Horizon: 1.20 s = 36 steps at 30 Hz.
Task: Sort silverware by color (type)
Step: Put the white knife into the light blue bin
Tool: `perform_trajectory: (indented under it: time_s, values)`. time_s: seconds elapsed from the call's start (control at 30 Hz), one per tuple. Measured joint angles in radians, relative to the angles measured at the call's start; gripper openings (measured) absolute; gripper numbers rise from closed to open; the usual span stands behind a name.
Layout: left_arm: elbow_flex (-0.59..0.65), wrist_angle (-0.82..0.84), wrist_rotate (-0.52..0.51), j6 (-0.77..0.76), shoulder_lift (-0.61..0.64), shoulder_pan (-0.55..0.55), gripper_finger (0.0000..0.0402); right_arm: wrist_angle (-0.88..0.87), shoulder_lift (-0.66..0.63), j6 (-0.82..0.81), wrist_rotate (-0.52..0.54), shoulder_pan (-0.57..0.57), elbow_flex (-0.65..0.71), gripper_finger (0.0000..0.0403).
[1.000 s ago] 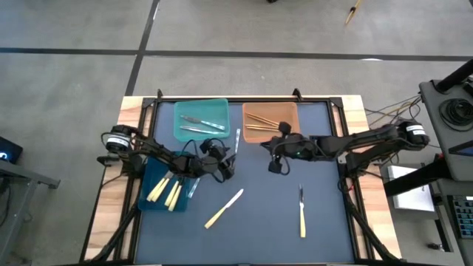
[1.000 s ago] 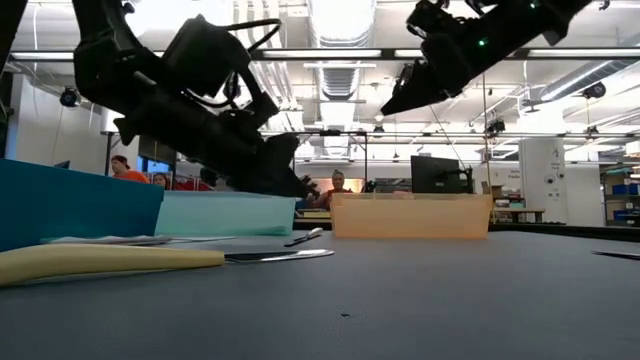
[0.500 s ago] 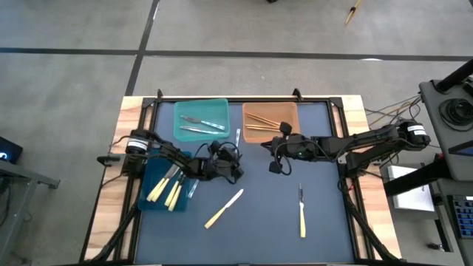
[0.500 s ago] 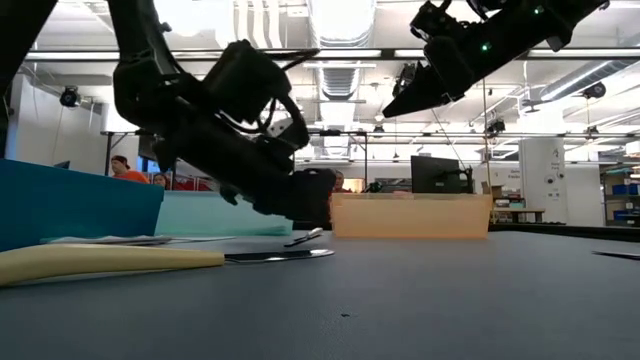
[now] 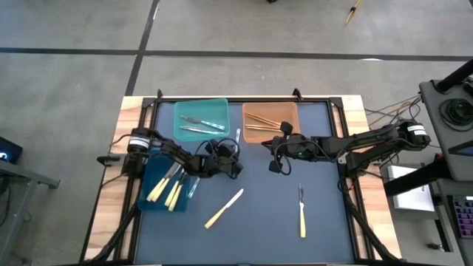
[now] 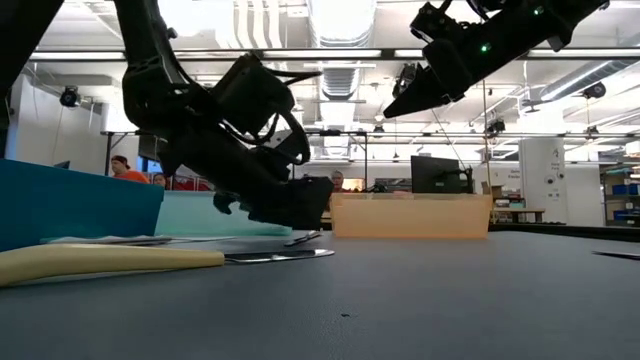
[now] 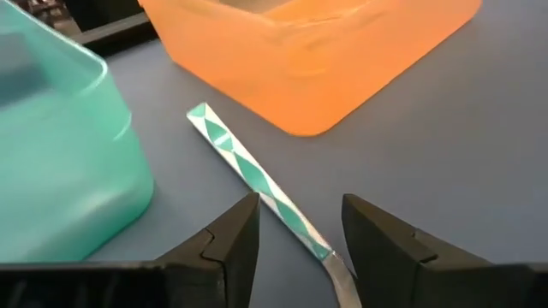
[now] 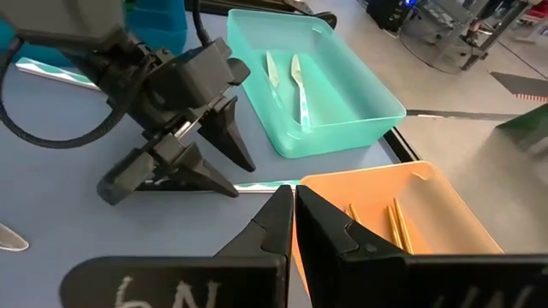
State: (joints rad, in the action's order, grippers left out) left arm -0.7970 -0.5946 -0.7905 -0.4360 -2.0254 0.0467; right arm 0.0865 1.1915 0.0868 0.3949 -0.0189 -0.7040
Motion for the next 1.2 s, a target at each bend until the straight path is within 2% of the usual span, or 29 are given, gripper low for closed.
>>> perform_trajectory:
  time_s: [0.4, 0.63, 0.73, 1.2]
  values:
    - [0.007, 0.068, 0.078, -0.124, 0.001, -0.008, 0.0136, -0.004, 0.0, 0.0, 0.001, 0.0, 0.0, 0.0009]
    - [0.007, 0.073, 0.093, -0.124, 0.002, -0.008, 0.0121, -0.004, 0.001, 0.0, 0.0, 0.0, 0.0, 0.0009]
    - [0.007, 0.077, 0.131, -0.103, 0.004, -0.008, 0.0116, -0.004, 0.001, 0.002, 0.0, 0.0, 0.0, 0.0009]
    - [0.006, 0.175, 0.219, -0.12, 0.052, 0.001, 0.0115, -0.006, 0.001, 0.002, 0.0, 0.0, 0.0, 0.0009]
